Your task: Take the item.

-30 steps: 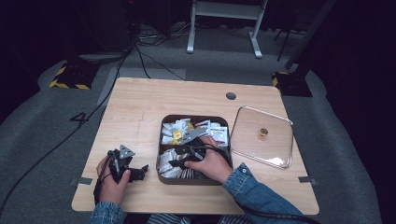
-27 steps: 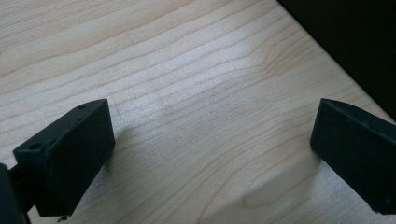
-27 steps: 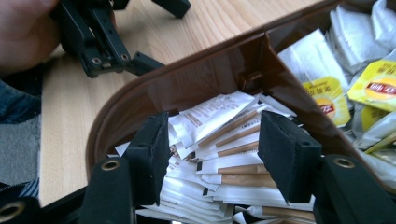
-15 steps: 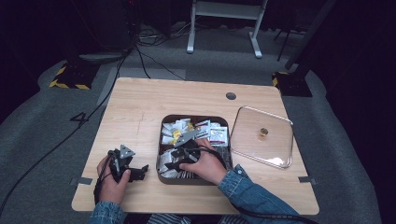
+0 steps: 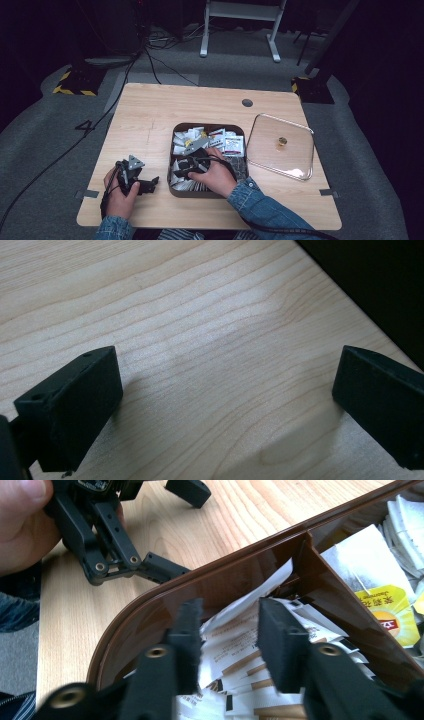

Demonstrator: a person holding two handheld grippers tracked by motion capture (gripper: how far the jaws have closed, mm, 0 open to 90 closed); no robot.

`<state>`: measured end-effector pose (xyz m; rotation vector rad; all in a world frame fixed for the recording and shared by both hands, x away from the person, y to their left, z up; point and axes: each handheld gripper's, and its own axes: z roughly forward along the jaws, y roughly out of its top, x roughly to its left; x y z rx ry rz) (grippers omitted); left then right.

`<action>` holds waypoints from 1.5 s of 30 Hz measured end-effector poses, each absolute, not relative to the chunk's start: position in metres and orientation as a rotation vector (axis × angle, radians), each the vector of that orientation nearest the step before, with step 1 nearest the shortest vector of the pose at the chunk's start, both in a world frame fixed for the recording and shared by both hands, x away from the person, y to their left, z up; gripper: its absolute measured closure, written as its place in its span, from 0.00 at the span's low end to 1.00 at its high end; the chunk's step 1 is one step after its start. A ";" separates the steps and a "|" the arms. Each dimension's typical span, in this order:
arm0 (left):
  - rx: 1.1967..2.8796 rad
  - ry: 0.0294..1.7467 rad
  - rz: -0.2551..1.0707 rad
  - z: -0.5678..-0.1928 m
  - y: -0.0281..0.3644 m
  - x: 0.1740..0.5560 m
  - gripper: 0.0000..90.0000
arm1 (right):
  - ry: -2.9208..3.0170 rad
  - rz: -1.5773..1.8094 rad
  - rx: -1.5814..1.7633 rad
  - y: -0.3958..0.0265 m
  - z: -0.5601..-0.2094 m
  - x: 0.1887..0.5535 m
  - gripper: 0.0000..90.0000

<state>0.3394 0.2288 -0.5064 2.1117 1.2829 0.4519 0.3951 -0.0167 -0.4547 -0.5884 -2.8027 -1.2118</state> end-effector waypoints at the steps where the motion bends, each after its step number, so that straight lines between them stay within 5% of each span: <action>1: 2.112 1.283 0.452 -0.506 0.229 0.339 0.00 | -2.813 -1.202 -0.575 -0.017 -0.455 0.395 0.78; 3: 2.111 1.283 0.452 -0.506 0.229 0.339 0.00 | -2.823 -1.187 -0.559 -0.017 -0.455 0.395 0.87; 10: 2.112 1.283 0.452 -0.506 0.229 0.339 0.00 | -2.830 -1.222 -0.557 -0.019 -0.451 0.396 0.97; 45: 2.112 1.283 0.451 -0.506 0.229 0.339 0.00 | -2.708 -1.548 -0.626 -0.082 -0.388 0.391 1.00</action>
